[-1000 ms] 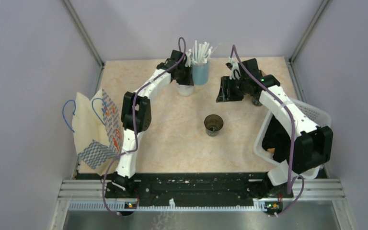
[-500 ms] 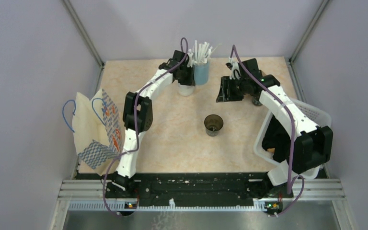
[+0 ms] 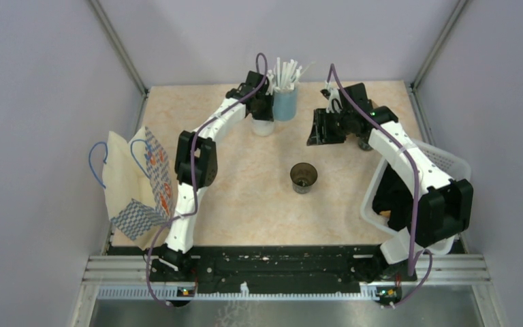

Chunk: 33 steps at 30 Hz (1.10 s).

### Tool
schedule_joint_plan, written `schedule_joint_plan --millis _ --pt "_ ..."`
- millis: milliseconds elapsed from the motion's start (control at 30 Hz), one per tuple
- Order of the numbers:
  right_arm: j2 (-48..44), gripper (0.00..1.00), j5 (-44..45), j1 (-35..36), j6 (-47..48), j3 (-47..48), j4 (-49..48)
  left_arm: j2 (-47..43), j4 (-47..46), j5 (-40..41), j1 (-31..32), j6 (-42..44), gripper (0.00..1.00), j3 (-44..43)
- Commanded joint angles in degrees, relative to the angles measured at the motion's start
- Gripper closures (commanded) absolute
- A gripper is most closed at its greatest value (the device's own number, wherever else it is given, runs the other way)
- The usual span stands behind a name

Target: Pack the takeout coffee

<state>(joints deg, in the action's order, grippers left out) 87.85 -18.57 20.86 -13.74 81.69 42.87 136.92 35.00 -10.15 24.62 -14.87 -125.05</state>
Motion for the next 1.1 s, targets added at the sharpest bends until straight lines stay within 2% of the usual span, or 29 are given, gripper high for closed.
schedule_joint_plan --millis 0,200,567,700,800,833,867,900,967,1067 --pt "0.4 0.52 -1.2 -0.3 -0.2 0.7 -1.0 -1.4 1.2 1.2 0.2 -0.5 1.00 -2.8" --pt "0.3 0.52 -1.2 -0.3 -0.2 1.2 -1.0 -6.4 3.9 0.3 -0.3 -2.9 1.00 -2.2" --pt "0.5 0.50 -0.6 -0.3 0.0 5.2 -0.3 -15.0 2.3 -4.0 -2.4 -7.5 1.00 2.0" --pt "0.5 0.44 -3.0 -0.3 -1.0 6.4 -0.6 -22.0 -0.4 -10.8 -4.5 -13.0 1.00 7.9" --pt "-0.4 0.32 -9.1 -0.3 -3.9 5.9 -3.1 -30.8 -8.0 -22.5 -7.7 -21.0 1.00 17.9" --pt "-1.5 0.23 -11.6 -0.2 -5.8 5.2 -4.9 -34.1 -11.8 -26.4 -8.6 -24.5 1.00 22.5" --pt "-2.4 0.05 -14.4 -0.2 -8.1 4.0 -7.9 -38.4 -17.0 -30.4 -9.4 -28.5 1.00 28.6" --pt "-3.6 0.02 -17.4 -0.1 -11.4 2.3 -11.4 -41.4 -23.0 -34.1 -10.2 -33.3 1.00 34.0" --pt "-6.0 0.01 -22.5 0.3 -19.5 -2.1 -21.9 -47.1 -38.4 -39.2 -11.0 -44.8 1.00 44.5" --pt "-9.3 0.01 -25.3 1.7 -31.5 -7.6 -37.0 -52.4 -57.0 -42.4 -11.2 -60.8 1.00 55.1"
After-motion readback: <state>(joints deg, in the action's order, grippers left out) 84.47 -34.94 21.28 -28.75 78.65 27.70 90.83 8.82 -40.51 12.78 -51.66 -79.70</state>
